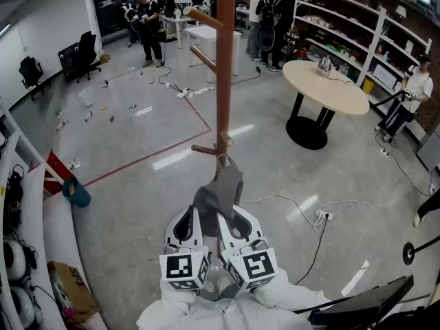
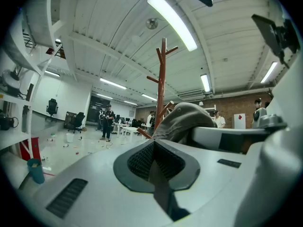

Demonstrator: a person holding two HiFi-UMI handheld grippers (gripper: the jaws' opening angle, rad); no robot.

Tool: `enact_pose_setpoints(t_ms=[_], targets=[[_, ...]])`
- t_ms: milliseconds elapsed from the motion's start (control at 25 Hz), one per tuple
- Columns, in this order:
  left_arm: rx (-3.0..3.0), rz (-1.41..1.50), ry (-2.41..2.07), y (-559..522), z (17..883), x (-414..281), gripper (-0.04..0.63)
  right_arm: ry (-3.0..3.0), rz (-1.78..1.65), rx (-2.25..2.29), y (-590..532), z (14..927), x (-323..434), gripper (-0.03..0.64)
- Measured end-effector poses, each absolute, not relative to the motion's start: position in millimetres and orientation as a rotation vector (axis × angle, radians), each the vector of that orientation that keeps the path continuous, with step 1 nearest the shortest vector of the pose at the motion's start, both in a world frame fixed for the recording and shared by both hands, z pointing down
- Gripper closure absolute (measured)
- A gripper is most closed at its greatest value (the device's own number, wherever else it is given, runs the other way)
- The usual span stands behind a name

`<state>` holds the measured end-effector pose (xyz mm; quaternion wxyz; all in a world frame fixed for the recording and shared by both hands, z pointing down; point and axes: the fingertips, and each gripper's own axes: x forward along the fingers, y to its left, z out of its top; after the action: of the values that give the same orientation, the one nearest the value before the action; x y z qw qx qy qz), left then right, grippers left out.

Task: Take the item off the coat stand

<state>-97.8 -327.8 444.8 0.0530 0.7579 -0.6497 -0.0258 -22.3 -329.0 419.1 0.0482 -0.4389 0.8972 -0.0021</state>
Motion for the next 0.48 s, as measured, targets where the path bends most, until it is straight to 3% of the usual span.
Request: enact_pose_setpoints(t_ms=[480], targets=[[2.311,-0.075,-1.978,-290,447,-116,0.603,2.765,-0.050,-1.314,-299,431,-51,0.557]])
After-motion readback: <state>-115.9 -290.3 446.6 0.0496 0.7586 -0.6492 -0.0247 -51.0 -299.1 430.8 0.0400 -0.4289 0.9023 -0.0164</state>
